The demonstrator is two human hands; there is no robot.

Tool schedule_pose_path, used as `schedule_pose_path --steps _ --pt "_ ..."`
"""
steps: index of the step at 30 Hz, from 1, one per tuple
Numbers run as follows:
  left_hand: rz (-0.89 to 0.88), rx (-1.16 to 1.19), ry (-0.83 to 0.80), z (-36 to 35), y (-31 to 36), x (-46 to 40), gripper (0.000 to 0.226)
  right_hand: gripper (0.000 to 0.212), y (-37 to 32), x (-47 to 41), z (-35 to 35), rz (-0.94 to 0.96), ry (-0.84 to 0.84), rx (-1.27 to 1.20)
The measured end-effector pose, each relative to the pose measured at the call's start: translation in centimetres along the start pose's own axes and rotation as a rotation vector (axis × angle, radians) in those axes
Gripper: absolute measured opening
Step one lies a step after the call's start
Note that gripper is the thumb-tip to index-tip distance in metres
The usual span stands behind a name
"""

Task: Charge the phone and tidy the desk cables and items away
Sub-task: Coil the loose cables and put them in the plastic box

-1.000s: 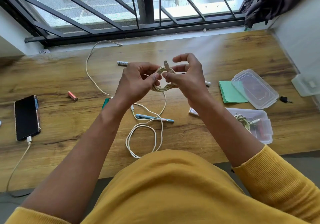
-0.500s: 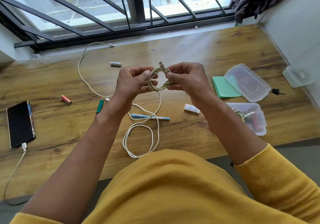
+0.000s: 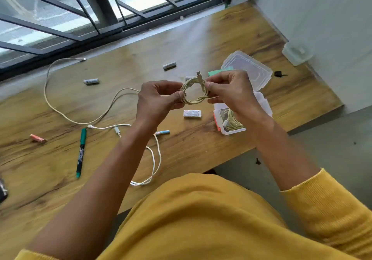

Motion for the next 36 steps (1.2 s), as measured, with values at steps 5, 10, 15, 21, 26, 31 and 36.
schedule_pose_path --steps 5,10,15,21,26,31,36 --pt "-0.037 -0.106 -0.105 -5.9 -0.4 1.8 0.015 0.007 2.5 -0.9 6.2 -0.004 0.117 0.142" --pt "-0.081 -0.232 -0.175 -10.6 -0.9 3.1 0.023 0.007 4.2 -0.9 10.9 0.002 0.156 0.264" --pt "-0.113 -0.303 -0.229 -13.9 -1.0 4.3 0.031 0.007 4.7 -1.5 13.7 0.083 0.213 0.446" --pt "-0.115 -0.358 -0.223 -17.0 -2.5 5.0 0.030 0.006 4.1 -2.2 14.6 0.233 0.238 0.659" --pt "-0.138 -0.422 -0.175 -17.5 -3.5 4.4 0.022 0.010 4.1 -2.3 13.3 0.320 0.227 0.738" --pt "-0.205 -0.470 -0.136 -17.2 -3.3 4.4 0.013 0.013 4.6 -2.4 11.6 0.391 0.170 0.857" --pt "-0.244 -0.482 -0.090 -17.1 -2.9 4.4 0.009 0.015 4.1 -2.0 11.0 0.439 0.164 0.891"
Point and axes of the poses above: each hand's wrist, its own x-axis away from the middle knuckle, its own z-axis out of the back of the hand, y = z × x, the point moved 8 cm from there along -x, towards the middle knuckle, and after that the axes turned 14 degrees about y, right-handed, at the moved point
